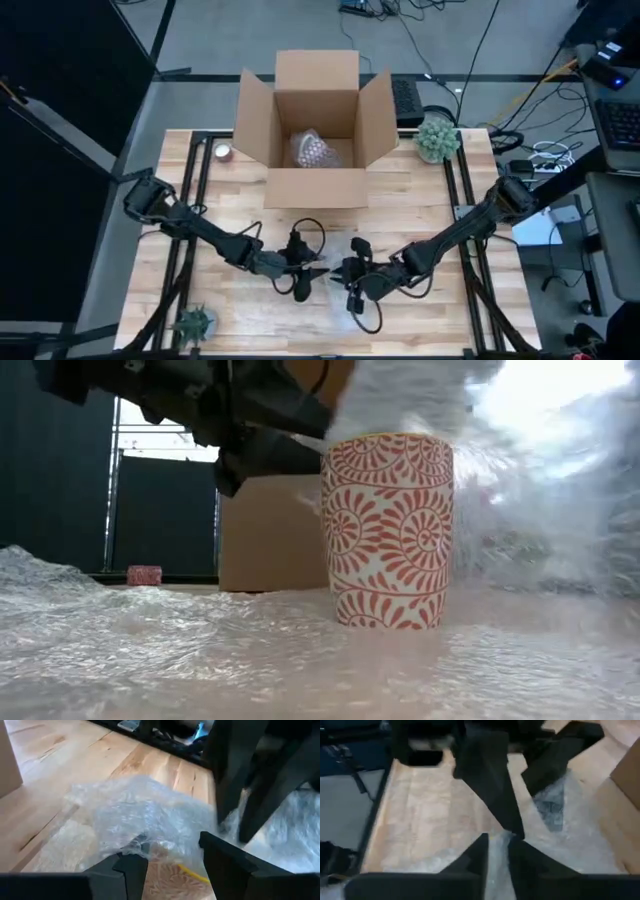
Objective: Wrap mug
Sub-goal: Wrap the yellow mug with the bubble wrap
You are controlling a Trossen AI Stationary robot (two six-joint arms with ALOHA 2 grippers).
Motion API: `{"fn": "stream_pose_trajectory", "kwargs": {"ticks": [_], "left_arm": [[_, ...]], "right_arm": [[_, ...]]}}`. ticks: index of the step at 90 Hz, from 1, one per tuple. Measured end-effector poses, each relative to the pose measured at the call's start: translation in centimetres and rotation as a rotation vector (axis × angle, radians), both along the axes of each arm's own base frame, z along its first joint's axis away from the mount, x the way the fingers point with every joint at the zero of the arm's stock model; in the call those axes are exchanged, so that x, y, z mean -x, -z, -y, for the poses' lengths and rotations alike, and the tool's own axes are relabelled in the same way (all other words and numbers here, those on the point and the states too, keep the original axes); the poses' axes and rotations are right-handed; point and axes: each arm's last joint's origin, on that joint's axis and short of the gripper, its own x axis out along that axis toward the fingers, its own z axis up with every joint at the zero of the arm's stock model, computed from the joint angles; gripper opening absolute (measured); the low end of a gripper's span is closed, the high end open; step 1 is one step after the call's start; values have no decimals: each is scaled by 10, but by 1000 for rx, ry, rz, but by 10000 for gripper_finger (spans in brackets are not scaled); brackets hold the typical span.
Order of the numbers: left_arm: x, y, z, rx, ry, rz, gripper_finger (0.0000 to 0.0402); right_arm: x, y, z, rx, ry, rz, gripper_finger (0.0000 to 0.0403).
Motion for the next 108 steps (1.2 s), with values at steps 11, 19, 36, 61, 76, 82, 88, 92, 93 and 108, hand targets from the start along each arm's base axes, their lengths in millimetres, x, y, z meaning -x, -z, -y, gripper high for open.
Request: {"fn": "stream_pose_trajectory", "kwargs": {"ticks": [11,19,36,61,76,82,88,92,93,108], "left_arm": [[0,1,0,-2,0,-5,164],[0,1,0,-1,-1,-8,164],[0,1,0,0,-2,-11,164],[0,1,0,0,-3,-10,164],[0,1,0,0,-3,-10,164],[0,1,0,0,-4,-9,164],[0,1,0,0,-5,-8,164],[0,1,0,0,-6,-7,164],[0,1,0,0,-6,-7,164],[0,-2,2,18,5,20,164]], "right_arm": [[11,-16,6,-4,-18,-11,129],[20,-27,9,-14,-51,-21,160],[33,-26,-3,-81,-196,-117,191],[7,17,-17,-1,-167,-182,175],[-14,26,-15,43,-137,-288,172],[-24,27,-16,38,-140,-317,172],[-33,29,-17,33,-140,-334,172],[-38,31,-17,35,-136,-345,172],[-39,31,-17,35,-135,-348,172],[-45,39,-17,14,-148,-385,171]]}}
